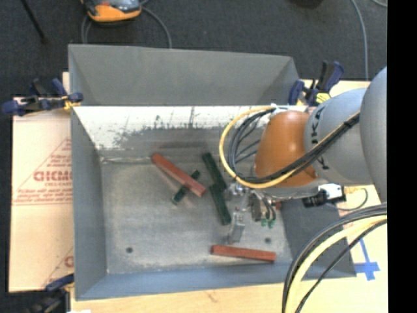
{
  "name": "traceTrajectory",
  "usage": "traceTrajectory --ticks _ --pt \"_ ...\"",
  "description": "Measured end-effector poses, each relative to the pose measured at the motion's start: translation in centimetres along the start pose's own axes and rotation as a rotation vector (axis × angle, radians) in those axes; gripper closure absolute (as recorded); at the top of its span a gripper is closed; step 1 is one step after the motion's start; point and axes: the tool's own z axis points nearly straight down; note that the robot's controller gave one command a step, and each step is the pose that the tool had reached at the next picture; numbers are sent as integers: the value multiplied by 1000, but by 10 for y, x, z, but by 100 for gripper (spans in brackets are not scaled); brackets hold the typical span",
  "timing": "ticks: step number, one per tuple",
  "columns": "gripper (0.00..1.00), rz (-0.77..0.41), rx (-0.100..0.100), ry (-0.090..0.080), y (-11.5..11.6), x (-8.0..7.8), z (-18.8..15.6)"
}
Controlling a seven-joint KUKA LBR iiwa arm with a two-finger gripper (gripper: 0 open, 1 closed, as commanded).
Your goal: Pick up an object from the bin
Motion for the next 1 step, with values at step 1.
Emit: traceTrajectory --ticks 1 --pt "0 -4 0 2 2 0 4"
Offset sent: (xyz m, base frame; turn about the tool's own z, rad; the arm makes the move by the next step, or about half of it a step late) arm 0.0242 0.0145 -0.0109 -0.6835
